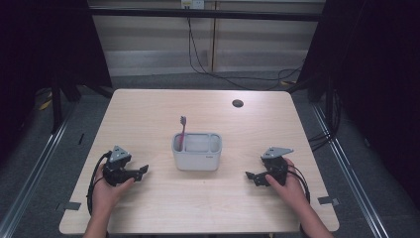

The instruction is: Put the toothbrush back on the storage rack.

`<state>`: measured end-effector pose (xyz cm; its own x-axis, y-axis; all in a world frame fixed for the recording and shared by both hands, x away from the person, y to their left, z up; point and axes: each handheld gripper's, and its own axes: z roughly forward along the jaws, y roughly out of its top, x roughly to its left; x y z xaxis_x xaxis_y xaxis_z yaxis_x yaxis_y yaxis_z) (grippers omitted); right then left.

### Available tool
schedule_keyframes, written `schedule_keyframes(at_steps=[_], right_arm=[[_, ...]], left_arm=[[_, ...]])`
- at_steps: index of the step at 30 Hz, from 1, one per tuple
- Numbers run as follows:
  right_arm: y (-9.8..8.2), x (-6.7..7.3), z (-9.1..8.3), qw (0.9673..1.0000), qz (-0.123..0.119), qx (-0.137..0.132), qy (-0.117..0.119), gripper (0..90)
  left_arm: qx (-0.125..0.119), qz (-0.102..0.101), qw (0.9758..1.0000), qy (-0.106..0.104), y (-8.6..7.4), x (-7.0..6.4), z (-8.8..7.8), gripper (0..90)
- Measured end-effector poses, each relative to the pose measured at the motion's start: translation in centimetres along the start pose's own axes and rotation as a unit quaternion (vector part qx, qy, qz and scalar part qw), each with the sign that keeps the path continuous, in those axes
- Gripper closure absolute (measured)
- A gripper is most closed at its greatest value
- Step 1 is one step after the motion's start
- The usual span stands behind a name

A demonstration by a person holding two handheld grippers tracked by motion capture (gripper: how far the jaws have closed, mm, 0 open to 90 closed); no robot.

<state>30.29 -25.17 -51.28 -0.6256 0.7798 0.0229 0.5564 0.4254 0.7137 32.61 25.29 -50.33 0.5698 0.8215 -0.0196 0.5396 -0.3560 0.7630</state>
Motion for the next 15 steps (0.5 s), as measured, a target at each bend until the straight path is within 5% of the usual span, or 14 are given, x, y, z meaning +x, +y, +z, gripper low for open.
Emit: schedule_keyframes(at_steps=[15], right_arm=[[0.0,-0.03,0.02,1.0,-0.002,-0.001,0.0,9.0]], left_arm=[[0.003,0.002,1.0,0.004,-0.15,0.0,0.11,19.9]])
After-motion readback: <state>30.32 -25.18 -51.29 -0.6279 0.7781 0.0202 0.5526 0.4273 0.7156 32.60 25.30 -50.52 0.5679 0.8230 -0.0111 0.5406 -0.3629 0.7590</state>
